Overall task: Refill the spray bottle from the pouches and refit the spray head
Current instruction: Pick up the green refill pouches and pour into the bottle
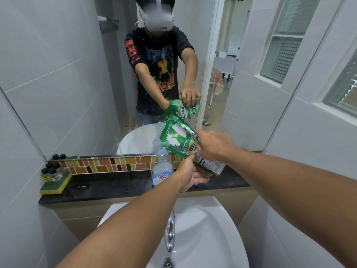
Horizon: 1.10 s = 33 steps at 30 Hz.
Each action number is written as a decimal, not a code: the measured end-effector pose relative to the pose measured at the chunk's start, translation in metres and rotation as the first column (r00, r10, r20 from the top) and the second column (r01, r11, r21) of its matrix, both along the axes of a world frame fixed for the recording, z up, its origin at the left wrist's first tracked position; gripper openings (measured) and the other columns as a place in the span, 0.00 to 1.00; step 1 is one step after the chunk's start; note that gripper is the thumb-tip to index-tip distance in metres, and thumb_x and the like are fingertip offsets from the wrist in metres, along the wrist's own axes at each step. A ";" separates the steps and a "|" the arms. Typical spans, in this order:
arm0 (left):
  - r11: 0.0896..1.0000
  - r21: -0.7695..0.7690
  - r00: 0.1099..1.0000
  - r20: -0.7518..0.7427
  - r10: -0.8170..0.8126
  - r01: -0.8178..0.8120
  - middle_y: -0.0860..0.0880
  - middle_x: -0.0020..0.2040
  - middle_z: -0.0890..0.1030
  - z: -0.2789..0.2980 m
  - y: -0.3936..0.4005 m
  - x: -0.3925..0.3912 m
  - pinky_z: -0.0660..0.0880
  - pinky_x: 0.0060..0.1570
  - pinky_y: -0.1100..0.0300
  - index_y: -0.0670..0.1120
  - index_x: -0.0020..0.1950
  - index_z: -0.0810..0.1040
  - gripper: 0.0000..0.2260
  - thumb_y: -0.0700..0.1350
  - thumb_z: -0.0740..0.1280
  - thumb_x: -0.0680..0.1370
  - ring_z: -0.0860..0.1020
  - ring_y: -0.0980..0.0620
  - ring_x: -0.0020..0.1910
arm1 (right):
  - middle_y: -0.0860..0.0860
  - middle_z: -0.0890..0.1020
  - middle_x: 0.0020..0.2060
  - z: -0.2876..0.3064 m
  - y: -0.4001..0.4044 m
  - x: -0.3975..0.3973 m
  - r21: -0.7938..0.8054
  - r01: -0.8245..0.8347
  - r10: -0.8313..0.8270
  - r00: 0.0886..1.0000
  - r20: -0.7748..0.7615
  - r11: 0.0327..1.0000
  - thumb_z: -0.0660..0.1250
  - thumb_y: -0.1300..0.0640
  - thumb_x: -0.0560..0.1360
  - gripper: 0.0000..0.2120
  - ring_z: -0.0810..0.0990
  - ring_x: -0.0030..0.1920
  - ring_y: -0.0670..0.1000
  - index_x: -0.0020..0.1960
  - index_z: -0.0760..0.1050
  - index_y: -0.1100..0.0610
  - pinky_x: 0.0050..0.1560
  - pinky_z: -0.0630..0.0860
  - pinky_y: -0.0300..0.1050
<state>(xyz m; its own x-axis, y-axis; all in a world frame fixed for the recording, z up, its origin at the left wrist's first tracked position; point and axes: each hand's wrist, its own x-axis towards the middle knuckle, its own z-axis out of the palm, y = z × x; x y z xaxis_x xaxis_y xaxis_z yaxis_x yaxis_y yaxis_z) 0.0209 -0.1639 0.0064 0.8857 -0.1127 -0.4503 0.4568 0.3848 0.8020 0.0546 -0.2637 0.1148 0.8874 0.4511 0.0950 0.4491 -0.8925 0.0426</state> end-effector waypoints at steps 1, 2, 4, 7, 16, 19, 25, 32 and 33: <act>1.000 0.000 1.000 0.001 0.000 0.000 0.38 0.52 0.87 0.000 0.000 0.000 0.84 0.50 0.46 0.42 0.62 0.77 0.26 0.62 0.51 0.88 0.88 0.41 0.50 | 0.47 0.75 0.37 0.000 0.000 0.000 -0.002 0.003 -0.003 1.000 -0.002 1.000 0.61 0.51 0.82 0.05 0.78 0.40 0.54 0.53 0.65 0.49 0.49 0.78 0.56; 1.000 0.001 1.000 0.001 0.000 0.000 0.38 0.52 0.87 0.000 0.001 0.001 0.85 0.50 0.47 0.42 0.63 0.77 0.26 0.62 0.51 0.88 0.88 0.41 0.50 | 0.47 0.75 0.37 0.001 0.001 0.000 -0.002 0.005 -0.005 1.000 -0.002 1.000 0.61 0.51 0.82 0.05 0.78 0.40 0.53 0.53 0.64 0.49 0.49 0.78 0.57; 1.000 0.005 1.000 -0.001 0.003 -0.003 0.38 0.52 0.87 0.000 0.001 0.002 0.85 0.48 0.47 0.42 0.63 0.77 0.26 0.62 0.51 0.88 0.88 0.42 0.49 | 0.47 0.74 0.36 0.002 0.001 0.000 0.000 0.004 -0.004 1.000 0.006 1.000 0.61 0.51 0.82 0.06 0.77 0.39 0.53 0.52 0.64 0.49 0.49 0.78 0.56; 1.000 0.003 1.000 -0.012 0.011 -0.011 0.39 0.48 0.89 0.000 0.002 0.003 0.86 0.44 0.48 0.42 0.61 0.78 0.26 0.62 0.52 0.88 0.89 0.43 0.45 | 0.46 0.72 0.35 0.003 0.002 0.000 0.007 -0.002 0.002 1.000 0.022 1.000 0.62 0.51 0.81 0.07 0.72 0.35 0.50 0.52 0.63 0.48 0.45 0.73 0.53; 1.000 -0.026 1.000 -0.002 0.012 -0.012 0.41 0.43 0.90 0.000 0.003 0.003 0.87 0.42 0.49 0.41 0.65 0.77 0.27 0.62 0.53 0.87 0.90 0.44 0.43 | 0.45 0.72 0.35 0.009 0.003 -0.004 0.011 -0.012 0.012 1.000 0.019 1.000 0.62 0.51 0.82 0.06 0.75 0.40 0.54 0.53 0.66 0.49 0.44 0.67 0.52; 0.999 -0.033 1.000 0.000 0.015 -0.015 0.41 0.43 0.90 0.003 0.003 0.003 0.87 0.43 0.49 0.42 0.61 0.78 0.26 0.62 0.53 0.88 0.90 0.44 0.42 | 0.45 0.72 0.35 0.013 0.003 -0.006 0.013 -0.010 0.009 1.000 0.024 1.000 0.62 0.51 0.82 0.06 0.74 0.37 0.52 0.54 0.66 0.49 0.44 0.67 0.51; 0.999 -0.022 1.000 0.001 0.024 -0.024 0.40 0.43 0.90 0.004 0.004 0.004 0.86 0.44 0.48 0.41 0.59 0.78 0.26 0.62 0.53 0.88 0.90 0.43 0.43 | 0.46 0.73 0.36 0.017 0.005 -0.009 0.007 -0.018 0.018 1.000 0.025 1.000 0.62 0.51 0.83 0.05 0.75 0.40 0.53 0.54 0.66 0.50 0.46 0.68 0.52; 0.999 -0.032 1.000 0.007 0.017 -0.017 0.39 0.47 0.90 0.004 0.003 0.005 0.87 0.47 0.46 0.43 0.61 0.78 0.25 0.62 0.54 0.87 0.90 0.41 0.46 | 0.47 0.74 0.38 0.019 0.005 -0.010 0.017 -0.016 0.016 0.999 0.030 1.000 0.62 0.51 0.83 0.06 0.76 0.42 0.55 0.53 0.65 0.49 0.47 0.67 0.53; 0.999 -0.032 1.000 0.007 0.016 -0.015 0.39 0.46 0.90 0.005 0.003 0.005 0.87 0.46 0.47 0.42 0.61 0.78 0.25 0.62 0.54 0.87 0.90 0.41 0.46 | 0.48 0.75 0.39 0.019 0.004 -0.010 0.020 -0.015 0.014 0.999 0.034 1.000 0.62 0.51 0.83 0.06 0.76 0.42 0.55 0.53 0.65 0.49 0.47 0.67 0.53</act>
<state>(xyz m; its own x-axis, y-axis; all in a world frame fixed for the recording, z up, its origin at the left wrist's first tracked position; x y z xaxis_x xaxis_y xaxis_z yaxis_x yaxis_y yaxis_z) 0.0261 -0.1608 0.0110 0.8909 -0.1133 -0.4399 0.4444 0.4177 0.7925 0.0451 -0.2592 0.1335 0.8768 0.4618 0.1342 0.4609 -0.8866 0.0397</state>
